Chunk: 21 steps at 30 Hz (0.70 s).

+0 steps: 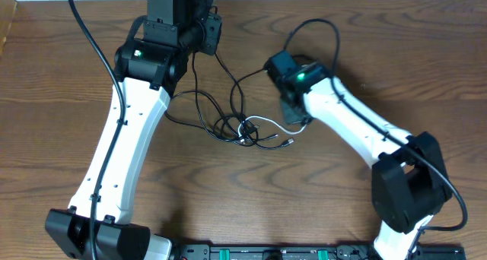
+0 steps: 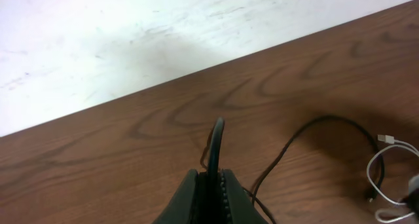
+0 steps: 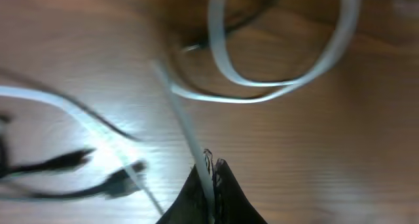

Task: Untangle cables
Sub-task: 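Pull the right gripper rightward, drawing the white cable out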

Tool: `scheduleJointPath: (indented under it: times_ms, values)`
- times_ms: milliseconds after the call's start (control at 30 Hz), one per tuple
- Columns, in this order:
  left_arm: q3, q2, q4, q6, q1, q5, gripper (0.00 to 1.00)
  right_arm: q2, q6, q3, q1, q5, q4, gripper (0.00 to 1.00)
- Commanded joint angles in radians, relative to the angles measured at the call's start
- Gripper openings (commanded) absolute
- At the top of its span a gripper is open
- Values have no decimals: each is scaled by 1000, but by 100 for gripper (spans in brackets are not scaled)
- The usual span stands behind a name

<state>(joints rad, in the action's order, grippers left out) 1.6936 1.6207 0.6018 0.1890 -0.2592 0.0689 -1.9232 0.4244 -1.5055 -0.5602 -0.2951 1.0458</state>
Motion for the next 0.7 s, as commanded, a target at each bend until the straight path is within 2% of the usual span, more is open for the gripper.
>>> scheduleJointPath:
  times_ms: [0, 400, 667]
  values:
    - [4, -24, -3, 21, 1, -38, 7, 69, 14, -49, 85, -107, 26, 1]
    - [4, -23, -5, 24, 1, -39, 7, 445, -123, -126, 369, -148, 51, 1]
    - [4, -23, -4, 24, 1, -39, 8, 573, -153, -237, 468, -151, 126, 1]
